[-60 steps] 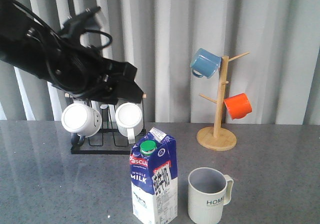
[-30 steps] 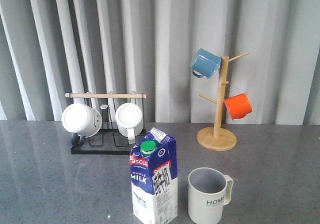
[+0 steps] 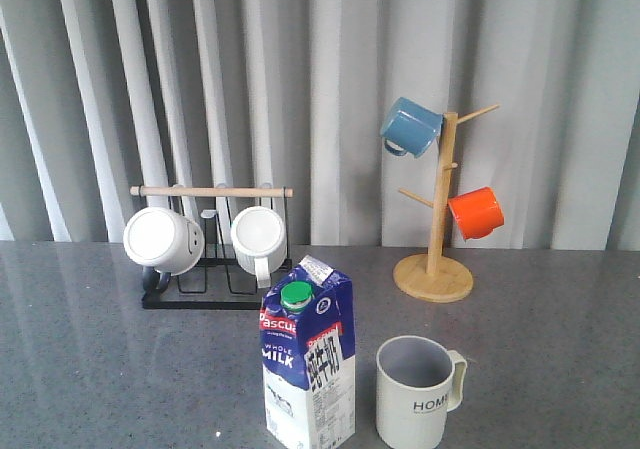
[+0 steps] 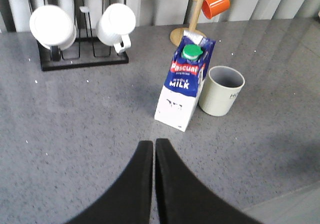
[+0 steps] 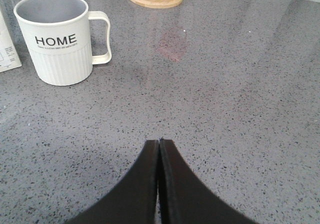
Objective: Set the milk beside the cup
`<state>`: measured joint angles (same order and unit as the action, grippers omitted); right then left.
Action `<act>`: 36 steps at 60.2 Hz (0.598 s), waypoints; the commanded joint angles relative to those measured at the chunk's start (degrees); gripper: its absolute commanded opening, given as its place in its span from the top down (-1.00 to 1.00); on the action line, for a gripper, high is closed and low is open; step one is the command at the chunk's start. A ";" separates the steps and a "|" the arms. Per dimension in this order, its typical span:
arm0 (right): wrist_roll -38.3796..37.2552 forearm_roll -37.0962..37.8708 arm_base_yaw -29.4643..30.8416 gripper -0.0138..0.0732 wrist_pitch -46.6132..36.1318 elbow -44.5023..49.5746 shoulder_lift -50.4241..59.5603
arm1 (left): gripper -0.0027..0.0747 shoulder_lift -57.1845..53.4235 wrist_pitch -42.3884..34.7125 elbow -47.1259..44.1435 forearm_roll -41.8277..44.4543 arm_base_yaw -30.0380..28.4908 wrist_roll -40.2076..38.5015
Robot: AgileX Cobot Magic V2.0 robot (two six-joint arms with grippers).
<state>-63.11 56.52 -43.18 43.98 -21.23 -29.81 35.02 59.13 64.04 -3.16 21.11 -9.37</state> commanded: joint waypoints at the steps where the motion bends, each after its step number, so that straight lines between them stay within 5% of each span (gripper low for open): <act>1: 0.23 3.52 -0.02 0.69 -1.68 -1.40 -0.21 | 0.95 -3.27 -5.46 -5.48 -1.24 0.15 -1.80; 24: 0.23 3.52 -0.02 0.69 -1.68 -1.40 -0.21 | 0.95 -7.27 -8.57 -16.56 5.92 0.15 -3.59; 36: 0.23 3.58 -0.02 0.69 -1.31 -1.40 -0.21 | 0.95 -8.45 -34.39 -30.65 6.93 -1.57 -4.28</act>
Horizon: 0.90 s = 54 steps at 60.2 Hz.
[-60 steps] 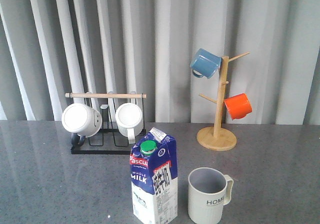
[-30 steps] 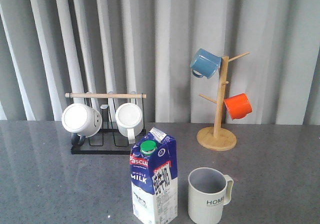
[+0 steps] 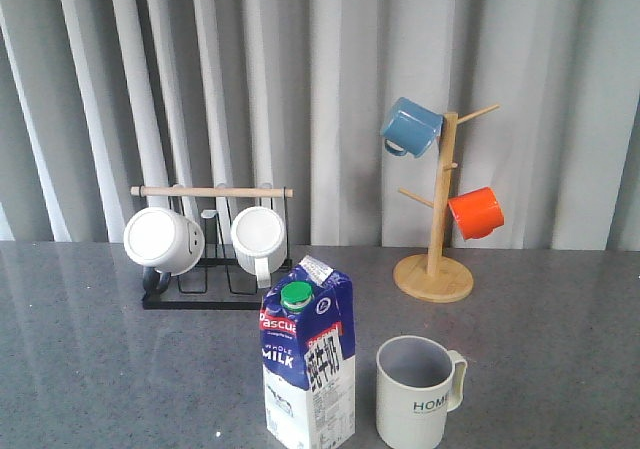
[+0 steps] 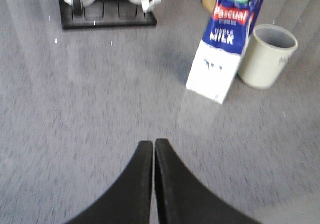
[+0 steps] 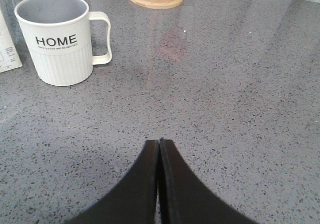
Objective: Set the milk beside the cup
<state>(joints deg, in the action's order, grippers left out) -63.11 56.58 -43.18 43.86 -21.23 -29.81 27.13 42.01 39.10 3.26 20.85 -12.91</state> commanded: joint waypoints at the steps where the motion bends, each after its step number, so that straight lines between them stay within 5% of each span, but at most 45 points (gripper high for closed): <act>1: 0.23 3.52 -0.02 0.69 -1.11 -1.40 -0.21 | 0.95 -0.96 -20.87 -7.31 0.26 -1.66 -0.74; 8: 0.23 3.52 -0.02 0.69 -0.97 -1.40 -0.21 | 0.95 -5.89 -37.96 -22.44 0.31 -4.50 -0.87; 15: 0.23 3.53 -0.02 0.69 -0.67 -1.40 -0.21 | 0.95 -13.01 -45.07 -33.15 0.29 -7.59 -4.63; 38: 0.23 3.53 -0.02 0.69 -0.67 -1.40 -0.21 | 0.95 -28.47 -34.61 -39.19 5.27 -23.12 -5.69; 54: 0.23 3.53 -0.02 0.69 -0.69 -1.40 -0.21 | 0.95 -28.53 -36.52 -39.19 8.55 -24.18 -5.69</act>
